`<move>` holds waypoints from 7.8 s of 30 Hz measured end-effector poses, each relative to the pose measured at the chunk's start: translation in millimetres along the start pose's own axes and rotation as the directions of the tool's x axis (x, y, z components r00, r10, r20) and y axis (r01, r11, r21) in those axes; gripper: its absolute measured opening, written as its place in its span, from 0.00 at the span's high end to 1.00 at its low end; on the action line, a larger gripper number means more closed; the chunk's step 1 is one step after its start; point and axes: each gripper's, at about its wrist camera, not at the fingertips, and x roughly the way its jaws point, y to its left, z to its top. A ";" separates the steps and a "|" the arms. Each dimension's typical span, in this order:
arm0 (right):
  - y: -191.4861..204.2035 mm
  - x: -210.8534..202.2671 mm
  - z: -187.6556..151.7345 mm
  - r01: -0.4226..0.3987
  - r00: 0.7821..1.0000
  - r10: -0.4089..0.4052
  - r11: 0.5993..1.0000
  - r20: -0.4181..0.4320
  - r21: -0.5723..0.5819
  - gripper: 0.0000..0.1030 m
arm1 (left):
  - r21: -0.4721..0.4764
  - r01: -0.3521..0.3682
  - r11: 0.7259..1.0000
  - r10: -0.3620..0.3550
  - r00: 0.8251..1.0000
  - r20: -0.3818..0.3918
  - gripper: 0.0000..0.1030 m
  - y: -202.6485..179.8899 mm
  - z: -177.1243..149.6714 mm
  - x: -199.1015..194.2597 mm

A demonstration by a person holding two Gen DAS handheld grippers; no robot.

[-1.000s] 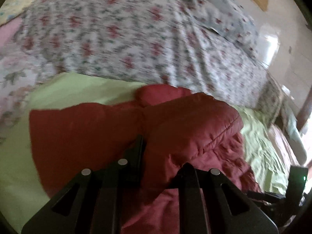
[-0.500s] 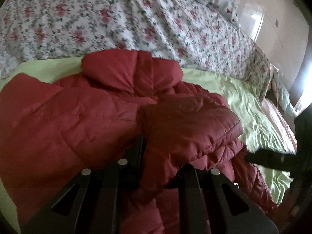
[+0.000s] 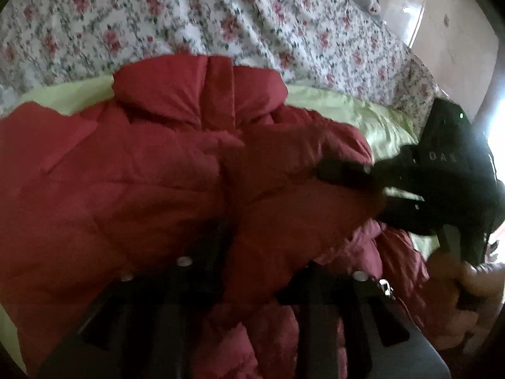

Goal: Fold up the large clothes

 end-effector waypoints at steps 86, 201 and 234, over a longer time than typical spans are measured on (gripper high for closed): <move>18.1 -65.0 -61.7 0.494 0.868 -0.437 0.813 0.237 -0.308 0.54 | -0.122 -0.315 0.941 0.308 0.948 -0.077 0.24 114.8 -40.4 -59.8; 29.1 -219.3 -171.9 0.187 0.960 -0.088 0.908 0.266 -0.374 0.77 | -0.186 -0.031 0.982 0.055 0.991 0.125 0.87 93.5 -99.4 -231.3; -1.2 -122.6 -6.7 0.287 0.876 -0.201 0.948 0.439 -0.139 0.73 | -0.382 -0.182 0.906 0.223 0.972 0.067 0.81 158.3 43.3 -83.8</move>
